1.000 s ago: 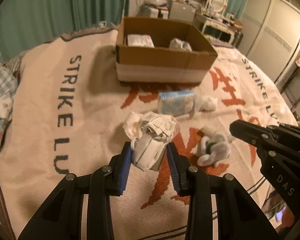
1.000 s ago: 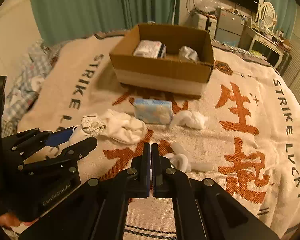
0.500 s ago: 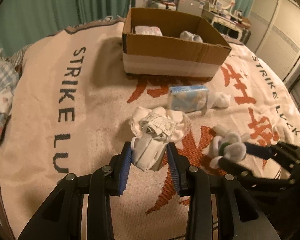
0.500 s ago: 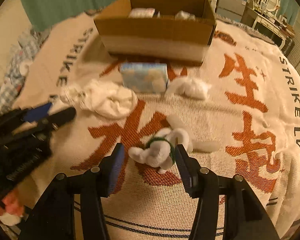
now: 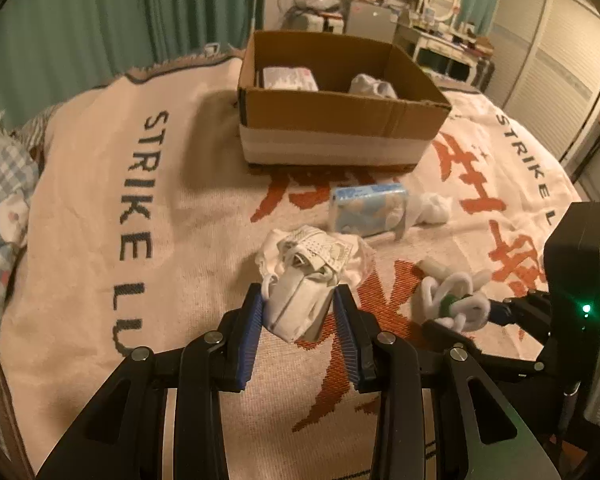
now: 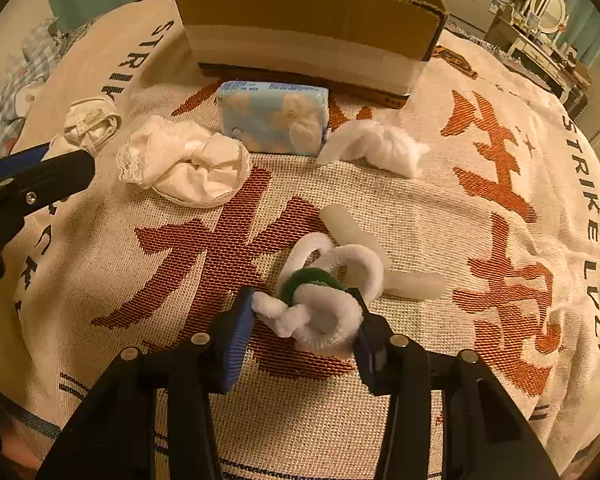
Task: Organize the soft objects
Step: 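Carry both sock items over the box and open both tools inside it, then withdraw both tools from the box toward the remaining items, then grasp the white bottle with the right tool while the left tool grasps the lace cloth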
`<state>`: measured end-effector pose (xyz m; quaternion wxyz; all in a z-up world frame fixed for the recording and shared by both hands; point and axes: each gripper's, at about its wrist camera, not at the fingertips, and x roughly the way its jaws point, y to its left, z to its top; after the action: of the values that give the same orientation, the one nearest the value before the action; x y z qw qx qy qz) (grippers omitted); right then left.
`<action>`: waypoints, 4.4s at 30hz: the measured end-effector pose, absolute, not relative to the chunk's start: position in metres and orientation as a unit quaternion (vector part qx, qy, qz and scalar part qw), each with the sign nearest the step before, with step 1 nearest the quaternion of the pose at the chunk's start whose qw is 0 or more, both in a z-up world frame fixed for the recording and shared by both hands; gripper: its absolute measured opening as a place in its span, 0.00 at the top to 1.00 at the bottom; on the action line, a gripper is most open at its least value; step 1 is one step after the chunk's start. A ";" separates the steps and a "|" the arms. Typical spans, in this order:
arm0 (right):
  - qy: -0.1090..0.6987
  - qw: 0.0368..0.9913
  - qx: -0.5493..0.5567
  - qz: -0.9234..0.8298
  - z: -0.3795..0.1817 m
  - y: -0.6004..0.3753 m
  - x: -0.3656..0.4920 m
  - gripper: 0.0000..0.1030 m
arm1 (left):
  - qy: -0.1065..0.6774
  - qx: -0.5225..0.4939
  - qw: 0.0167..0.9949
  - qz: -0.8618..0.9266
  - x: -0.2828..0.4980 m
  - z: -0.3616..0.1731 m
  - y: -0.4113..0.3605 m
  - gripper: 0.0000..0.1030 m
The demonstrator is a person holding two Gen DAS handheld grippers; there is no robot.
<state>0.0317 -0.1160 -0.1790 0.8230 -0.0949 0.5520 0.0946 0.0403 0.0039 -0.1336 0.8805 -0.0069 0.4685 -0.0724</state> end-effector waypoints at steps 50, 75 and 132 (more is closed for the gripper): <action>0.363 0.913 0.056 0.175 -0.045 -0.157 0.278 0.58 | 0.357 0.014 0.929 -0.097 0.267 -0.083 -0.028 0.27; 0.264 0.958 0.020 0.108 0.134 -0.191 0.118 0.00 | 0.231 0.023 0.972 -0.036 0.100 0.096 -0.003 0.10; 0.504 0.858 0.019 0.099 -0.167 -0.164 0.087 0.80 | 0.506 -0.013 0.859 -0.075 0.101 -0.213 -0.018 0.38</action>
<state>0.0874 -0.1642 -0.1667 0.8577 0.0191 0.5042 0.0994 0.1014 -0.0180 -0.2131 0.8589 -0.0134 0.5064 -0.0749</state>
